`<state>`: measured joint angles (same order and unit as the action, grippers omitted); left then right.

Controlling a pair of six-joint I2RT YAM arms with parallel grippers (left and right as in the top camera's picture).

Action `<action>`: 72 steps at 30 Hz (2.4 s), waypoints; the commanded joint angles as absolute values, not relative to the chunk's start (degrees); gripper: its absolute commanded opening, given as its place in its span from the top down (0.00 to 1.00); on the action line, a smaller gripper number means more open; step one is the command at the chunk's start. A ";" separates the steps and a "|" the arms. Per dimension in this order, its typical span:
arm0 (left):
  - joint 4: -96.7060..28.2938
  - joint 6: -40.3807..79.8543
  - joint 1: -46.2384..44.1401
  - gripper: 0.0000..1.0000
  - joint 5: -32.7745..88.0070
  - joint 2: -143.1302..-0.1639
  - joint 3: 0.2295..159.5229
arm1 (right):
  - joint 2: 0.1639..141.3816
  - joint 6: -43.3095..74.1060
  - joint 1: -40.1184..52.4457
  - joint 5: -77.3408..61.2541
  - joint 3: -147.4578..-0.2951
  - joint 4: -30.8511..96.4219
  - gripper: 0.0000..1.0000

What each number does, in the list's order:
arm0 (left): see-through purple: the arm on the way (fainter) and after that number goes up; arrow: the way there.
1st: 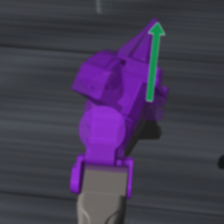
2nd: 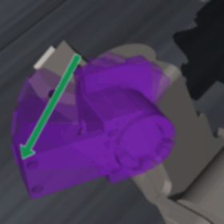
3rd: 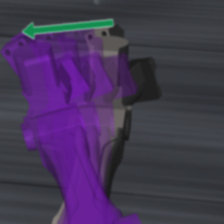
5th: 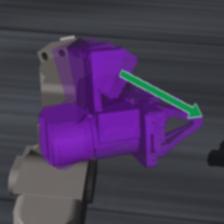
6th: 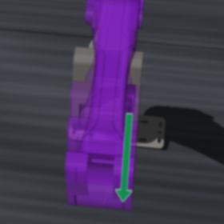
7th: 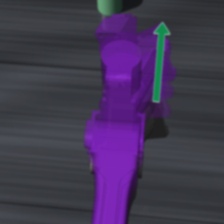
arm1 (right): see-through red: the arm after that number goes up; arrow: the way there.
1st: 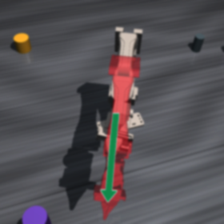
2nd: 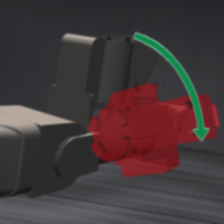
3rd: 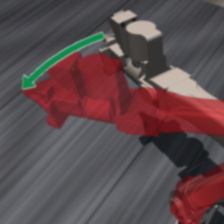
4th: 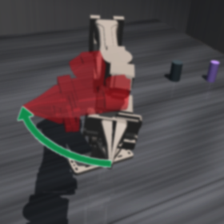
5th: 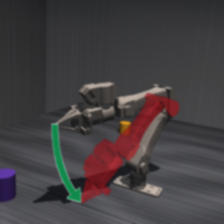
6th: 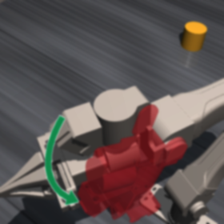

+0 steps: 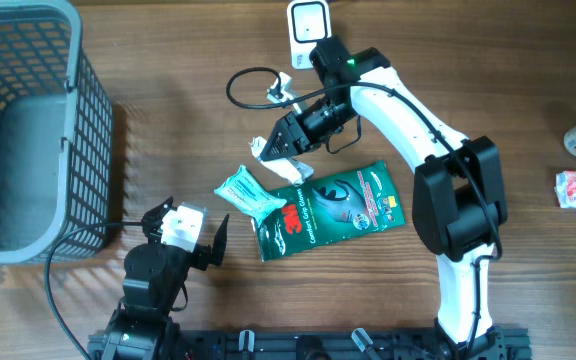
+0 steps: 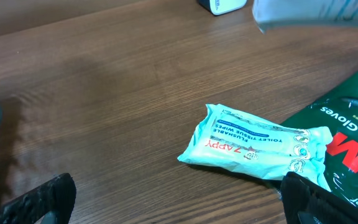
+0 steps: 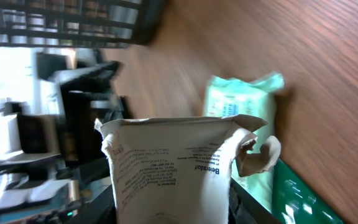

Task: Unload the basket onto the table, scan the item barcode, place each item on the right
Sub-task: 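Lift the white packet with the right gripper to the scanner, then carry the white packet to the right side near the jar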

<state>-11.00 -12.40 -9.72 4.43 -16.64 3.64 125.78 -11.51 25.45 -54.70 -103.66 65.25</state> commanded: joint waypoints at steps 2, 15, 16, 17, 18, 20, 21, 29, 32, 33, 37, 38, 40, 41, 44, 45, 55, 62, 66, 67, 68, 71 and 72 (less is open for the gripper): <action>-10.83 -13.10 -9.47 0.00 5.10 -16.47 3.29 | 123.50 -6.83 25.58 -37.04 -105.89 65.43 0.57; -10.83 -13.10 -9.47 0.00 5.10 -16.47 3.29 | 122.78 -12.36 25.58 3.90 -115.02 45.78 0.57; -10.83 -13.10 -9.47 0.00 5.10 -16.47 3.29 | 122.78 -14.20 25.58 6.85 -115.02 43.75 0.58; -10.83 -13.10 -9.47 0.00 5.10 -16.47 3.29 | 122.78 -15.51 25.65 9.93 -115.02 41.65 0.59; -10.83 -13.10 -9.47 0.00 5.10 -16.47 3.29 | 122.78 -16.69 25.82 13.30 -115.02 39.38 0.59; -10.83 -13.10 -9.47 0.00 5.10 -16.47 3.29 | 123.15 -20.16 26.59 22.59 -115.02 32.40 0.62; -10.83 -13.10 -9.47 0.00 5.10 -16.47 3.29 | 123.37 -21.74 27.11 26.20 -115.00 29.17 0.62; -10.83 -13.10 -9.47 0.00 5.10 -16.47 3.29 | 133.82 -49.10 30.89 44.82 -114.85 -7.92 0.59; -10.83 -13.10 -9.47 0.00 5.10 -16.47 3.29 | 140.49 -65.56 31.57 50.04 -114.85 -24.01 0.60; -10.83 -13.10 -9.47 0.00 5.10 -16.47 3.29 | 143.06 -71.72 31.88 50.76 -114.85 -29.76 0.60; -10.83 -13.10 -9.47 0.00 5.10 -16.47 3.29 | 148.68 -75.90 32.60 50.59 -114.85 -34.30 0.62; -10.83 -13.10 -9.47 0.00 5.10 -16.47 3.29 | 149.58 -76.05 32.69 50.61 -114.85 -34.48 0.62; -10.83 -13.10 -9.47 0.00 5.10 -16.47 3.29 | 151.13 -76.16 32.80 50.61 -114.85 -36.34 0.63; -10.83 -13.10 -9.47 0.00 5.10 -16.47 3.29 | 151.70 -76.20 32.80 50.57 -114.87 -37.63 0.63; -10.83 -13.10 -9.47 0.00 5.10 -16.47 3.29 | 153.16 -77.73 32.82 50.35 -114.87 -41.71 0.64; -10.83 -13.10 -9.47 0.00 5.10 -16.47 3.29 | 153.21 -77.97 32.84 50.46 -114.85 -41.60 0.64; -10.83 -13.10 -9.47 0.00 5.10 -16.47 3.29 | 144.07 -71.05 31.03 61.60 -114.85 -35.20 0.69; -10.83 -13.10 -9.47 0.00 5.10 -16.47 3.29 | 134.72 -52.64 19.35 75.70 -114.85 -20.01 0.68; -10.83 -13.10 -9.47 0.00 5.10 -16.47 3.29 | 134.67 -35.03 10.55 76.79 -114.32 1.72 0.68; -10.83 -13.10 -9.47 0.00 5.10 -16.47 3.29 | 134.67 -29.82 9.04 75.79 -114.06 7.18 0.68; -10.83 -13.10 -9.47 0.00 5.10 -16.47 3.29 | 134.67 -21.85 6.59 71.92 -113.89 17.28 0.68; -10.83 -13.10 -9.47 0.00 5.10 -16.47 3.29 | 134.80 -7.31 -0.05 54.87 -113.89 36.07 0.65; -10.83 -13.10 -9.47 0.00 5.10 -16.47 3.29 | 134.80 -3.42 -2.11 50.92 -113.89 38.83 0.65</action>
<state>-10.83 -12.40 -9.72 4.43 -16.67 3.57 133.64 -27.16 2.15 66.61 -114.45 32.18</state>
